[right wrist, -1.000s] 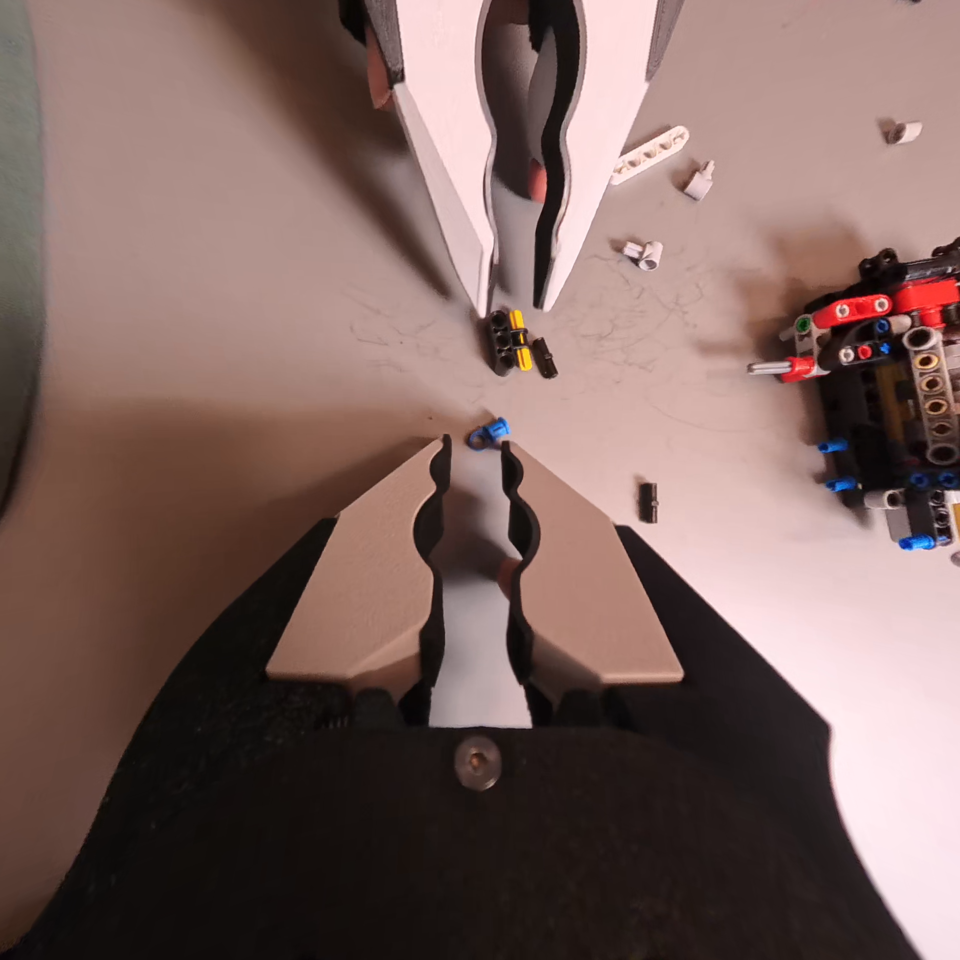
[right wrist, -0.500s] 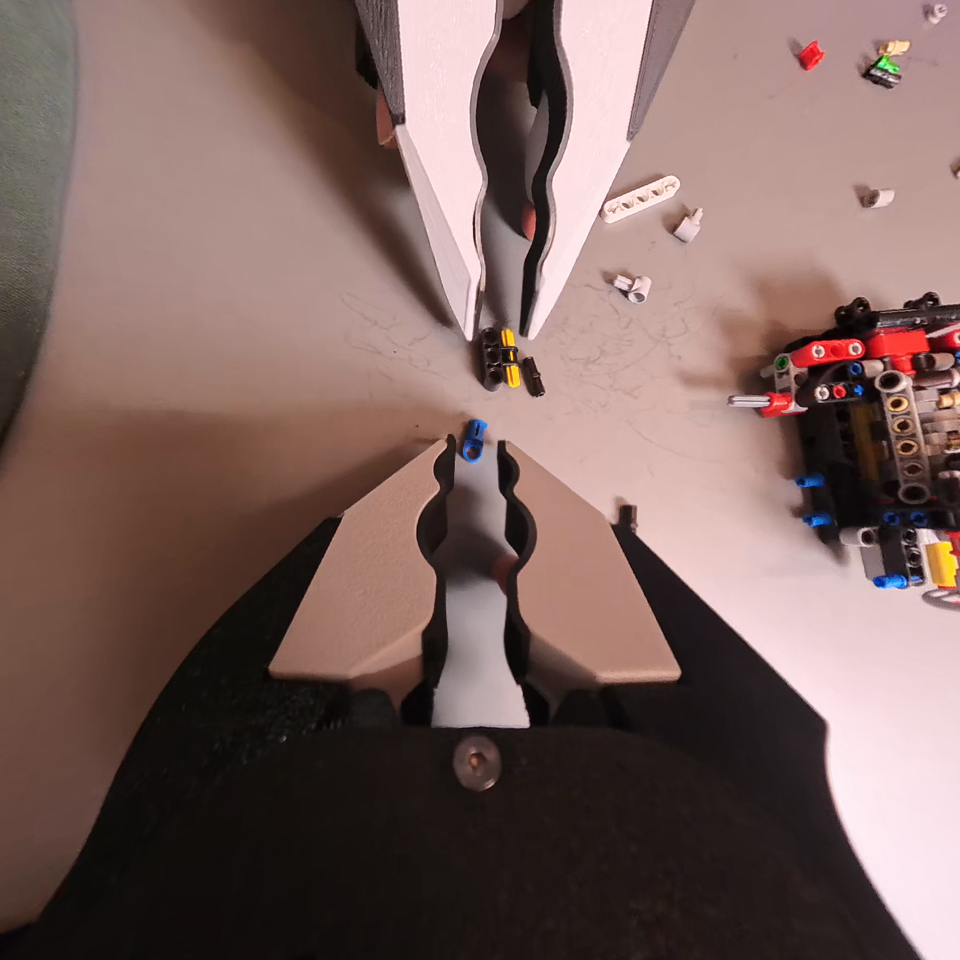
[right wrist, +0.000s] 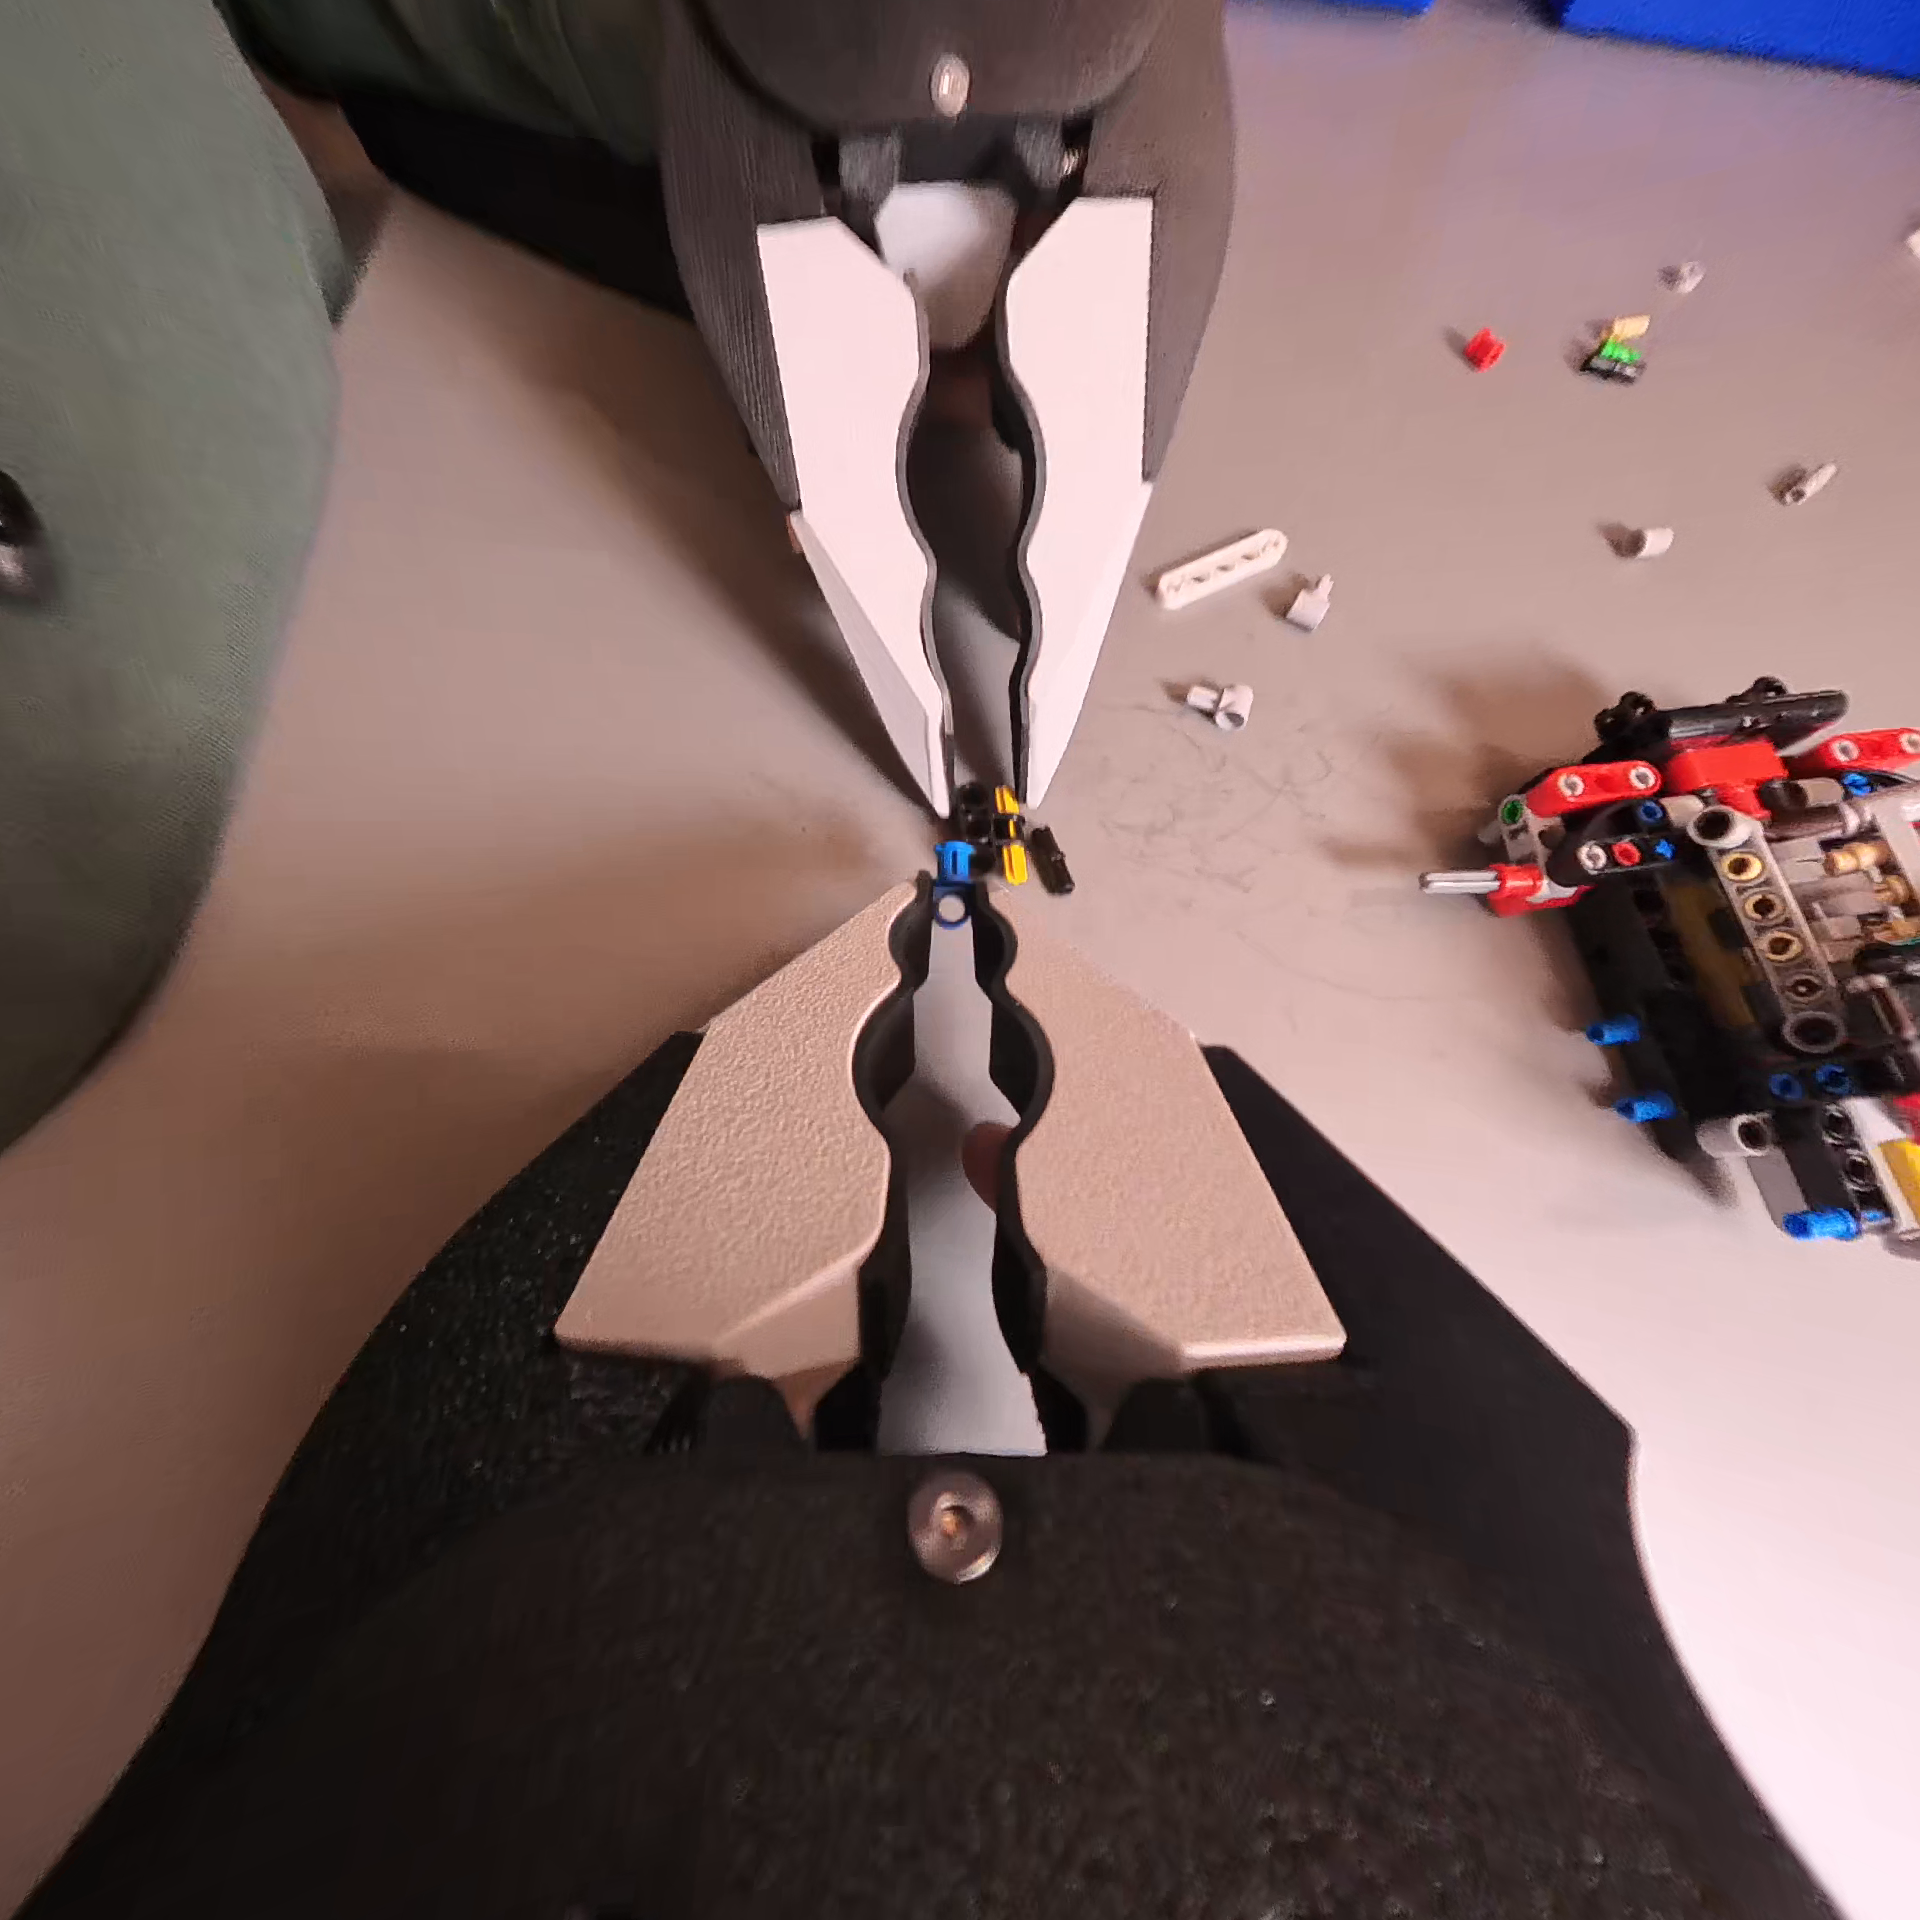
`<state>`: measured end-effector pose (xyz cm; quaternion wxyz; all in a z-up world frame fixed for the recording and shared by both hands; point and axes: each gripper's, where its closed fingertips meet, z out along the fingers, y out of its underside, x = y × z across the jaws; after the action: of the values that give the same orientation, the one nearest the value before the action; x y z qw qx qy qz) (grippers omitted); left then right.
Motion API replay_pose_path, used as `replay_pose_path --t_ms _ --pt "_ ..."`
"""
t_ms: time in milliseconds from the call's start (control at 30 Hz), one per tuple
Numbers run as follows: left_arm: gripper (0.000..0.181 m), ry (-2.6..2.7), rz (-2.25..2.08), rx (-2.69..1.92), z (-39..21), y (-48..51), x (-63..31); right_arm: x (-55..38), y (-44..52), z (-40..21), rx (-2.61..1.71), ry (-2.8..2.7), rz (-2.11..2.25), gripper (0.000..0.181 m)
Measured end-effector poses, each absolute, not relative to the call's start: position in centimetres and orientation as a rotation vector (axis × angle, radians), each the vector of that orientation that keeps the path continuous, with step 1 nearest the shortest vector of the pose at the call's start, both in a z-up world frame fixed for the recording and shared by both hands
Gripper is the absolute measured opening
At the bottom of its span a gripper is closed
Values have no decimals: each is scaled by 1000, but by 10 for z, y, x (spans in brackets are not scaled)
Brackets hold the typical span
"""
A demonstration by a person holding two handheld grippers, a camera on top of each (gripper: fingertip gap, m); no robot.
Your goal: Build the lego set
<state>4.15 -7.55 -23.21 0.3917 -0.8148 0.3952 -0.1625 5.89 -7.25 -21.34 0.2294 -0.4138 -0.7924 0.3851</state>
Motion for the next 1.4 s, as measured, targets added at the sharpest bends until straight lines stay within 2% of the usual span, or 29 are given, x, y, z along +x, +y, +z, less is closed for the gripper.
replay_pose_path --t_ms 133,833,1233,1400 --pt "12 1017 -426 -2035 -228 -77 44 58 -71 -207 -1161 -2132 1152 6" --pt "17 1010 -506 -2041 -228 -81 43 60 -63 -229 -1080 -2217 794 6" --pt "13 1072 -416 -2026 -233 -80 48 58 -58 -230 -1085 -2201 741 6" --pt "18 999 -517 -2004 -220 -81 51 57 -59 -223 -1080 -2170 770 6"
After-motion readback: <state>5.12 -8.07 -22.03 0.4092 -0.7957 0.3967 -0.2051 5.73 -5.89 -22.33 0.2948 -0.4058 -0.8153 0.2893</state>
